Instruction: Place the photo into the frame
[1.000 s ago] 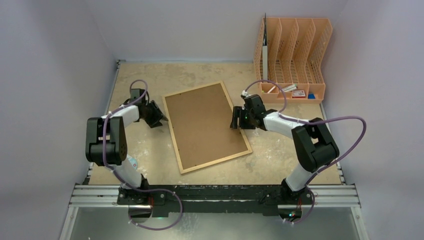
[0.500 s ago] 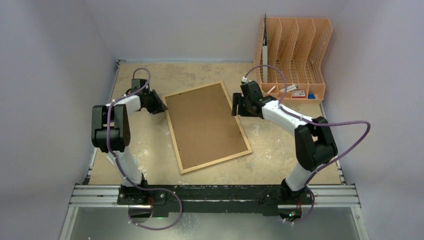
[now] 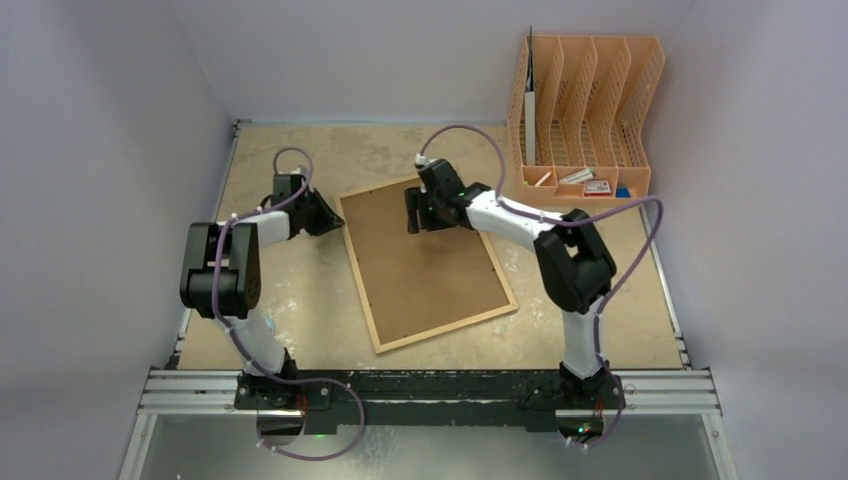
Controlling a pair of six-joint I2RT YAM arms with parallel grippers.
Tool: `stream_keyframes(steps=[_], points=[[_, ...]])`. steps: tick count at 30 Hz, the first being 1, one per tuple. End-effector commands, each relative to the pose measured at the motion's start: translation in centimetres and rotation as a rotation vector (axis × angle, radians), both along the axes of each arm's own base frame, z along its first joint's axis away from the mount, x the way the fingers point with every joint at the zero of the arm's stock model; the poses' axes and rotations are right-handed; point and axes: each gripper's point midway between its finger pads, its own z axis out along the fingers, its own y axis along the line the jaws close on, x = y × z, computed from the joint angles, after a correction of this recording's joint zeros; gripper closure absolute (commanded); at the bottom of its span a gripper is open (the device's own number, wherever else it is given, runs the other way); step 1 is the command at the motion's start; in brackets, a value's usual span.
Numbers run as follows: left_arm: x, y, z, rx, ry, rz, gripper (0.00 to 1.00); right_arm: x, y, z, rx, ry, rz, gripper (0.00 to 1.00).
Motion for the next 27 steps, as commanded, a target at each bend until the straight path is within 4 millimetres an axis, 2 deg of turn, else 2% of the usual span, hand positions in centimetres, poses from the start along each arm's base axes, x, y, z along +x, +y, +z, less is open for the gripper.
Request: stream_keyframes(steps=[1,5,10,12,16,23,27], points=[[-11.9,-3.9,-6.7,-0.066,0.411,-0.084,1.0,0.0,4.8,1.5,0.043,-0.033,0.095,0.34],[-13.9,-4.8,-6.3,-0.104,0.432,-0.093,1.0,0.2,7.6,0.4,0.02,-0.03,0.141,0.34],[-15.8,-4.8,-5.5,-0.114,0.421,-0.095,1.0,1.0,10.2,-0.4,0.001,-0.063,0.175,0.34],[-15.5,-4.8,-4.9,-0.115,0.396,-0.097,1.0,1.6,11.3,-0.2,-0.011,-0.089,0.188,0.33],[-14.3,-4.8,-4.2,-0.117,0.362,-0.09,1.0,1.8,12.4,-1.2,-0.056,-0.111,0.218,0.31],[-12.8,-4.6,-3.6,-0.15,0.324,-0.08,0.99,2.6,13.0,-2.4,-0.084,-0.122,0.239,0.28],[-12.7,-4.4,-3.8,-0.161,0.326,-0.073,0.97,2.8,13.2,-3.2,-0.085,-0.111,0.236,0.29]])
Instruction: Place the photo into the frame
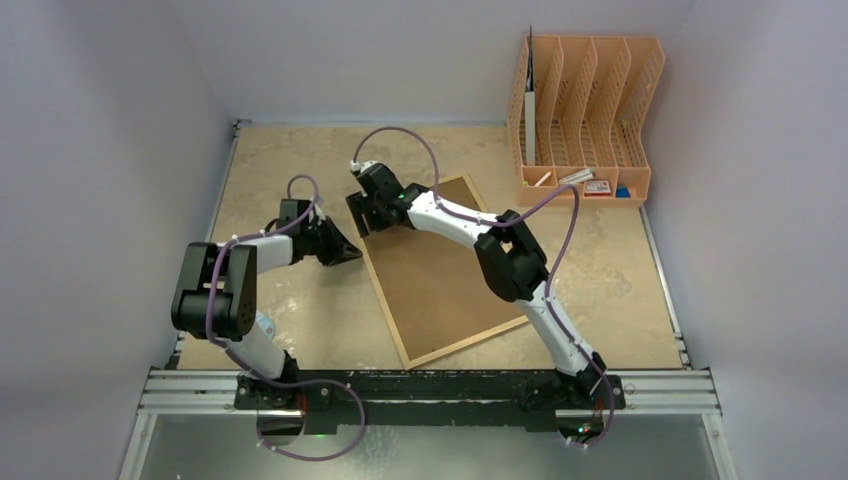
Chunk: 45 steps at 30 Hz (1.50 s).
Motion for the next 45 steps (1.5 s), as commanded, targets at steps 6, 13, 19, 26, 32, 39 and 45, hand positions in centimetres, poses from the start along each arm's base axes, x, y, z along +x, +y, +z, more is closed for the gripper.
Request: stream_keyframes(steps=[6,13,19,26,32,39,45], points=[[-4.9,1.2,-4.5,0.053,0.229,-0.003,0.97,1.2,-0.3,-1.5,-0.072,-0.016,-0.008,0.35],[-4.8,1.2,-4.6,0.054,0.229,-0.001,0.96,0.2,-1.1,-2.7,-0.113,-0.001,0.03,0.37],[-4.7,1.2,-4.6,0.055,0.227,0.001,0.97,-0.7,-1.1,-3.2,-0.104,0.02,0.058,0.35],[-4.7,1.3,-4.7,0.058,0.231,0.002,0.97,-1.0,-1.5,-4.3,-0.166,0.004,0.088,0.36],[-4.6,1.4,-4.8,0.061,0.231,0.001,0.97,-1.6,-1.8,-5.2,-0.208,-0.006,0.112,0.37],[-4.6,1.5,-4.8,0.07,0.232,0.004,0.97,-1.8,-3.4,-6.6,-0.319,-0.042,0.112,0.4],[-4.6,1.8,-4.9,0.08,0.236,0.011,0.97,-2.5,-3.5,-6.7,-0.305,-0.014,0.124,0.42]])
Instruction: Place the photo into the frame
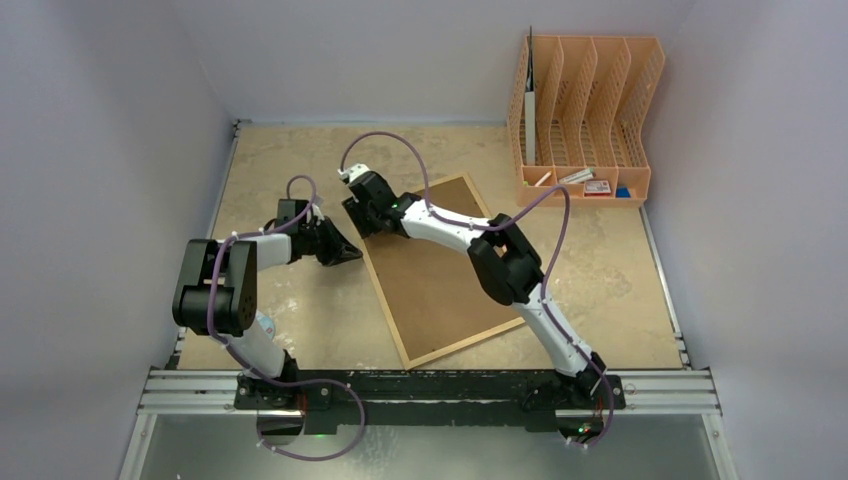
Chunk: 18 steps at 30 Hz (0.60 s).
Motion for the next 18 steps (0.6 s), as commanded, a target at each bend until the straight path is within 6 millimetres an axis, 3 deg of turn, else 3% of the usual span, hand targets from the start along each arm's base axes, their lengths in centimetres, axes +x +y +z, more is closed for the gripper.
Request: stream_keyframes(steps=[1,6,13,18], points=[[-4.5,1.8,-4.7,0.13,0.214,0.013,0.97,-4.1,-3.7,-5.7,-0.177,0.182,0.032,0.42],[-4.5,1.9,-4.6,0.132,0.211,0.016,0.97,-4.9,-2.3,-5.1,-0.037,0.282,0.063,0.42],[-4.5,2.1,-4.6,0.137,0.21,0.017,0.97,-6.0,-2.8,-5.5,0.094,0.407,0.107,0.39],[-4.4,2.1,-4.6,0.135,0.209,0.016,0.97,-4.9,-3.2,-6.3,0.053,0.38,0.081,0.34]])
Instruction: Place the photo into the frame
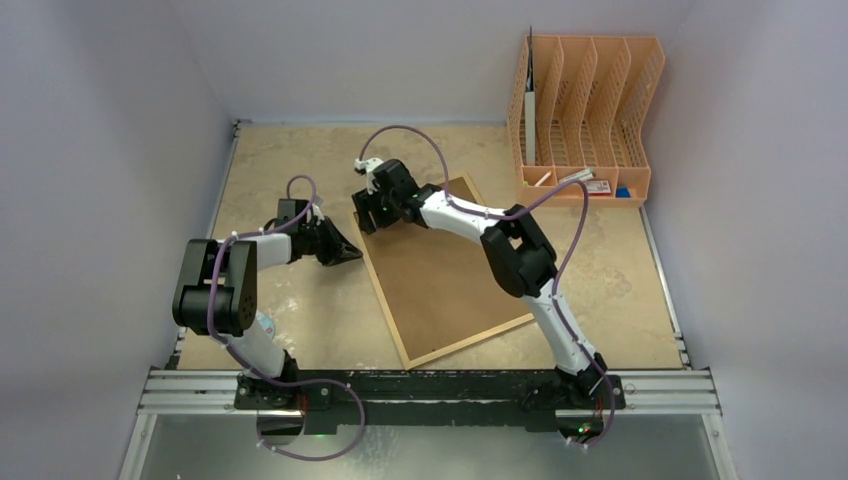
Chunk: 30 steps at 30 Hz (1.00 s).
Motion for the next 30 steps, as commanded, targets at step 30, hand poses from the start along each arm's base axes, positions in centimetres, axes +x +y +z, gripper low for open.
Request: stream_keyframes(steps=[30], points=[[-4.3,2.0,-4.7,0.13,0.206,0.014,0.97,-4.1,-6.2,-10.6,-0.417,0.135,-0.065,0.41]])
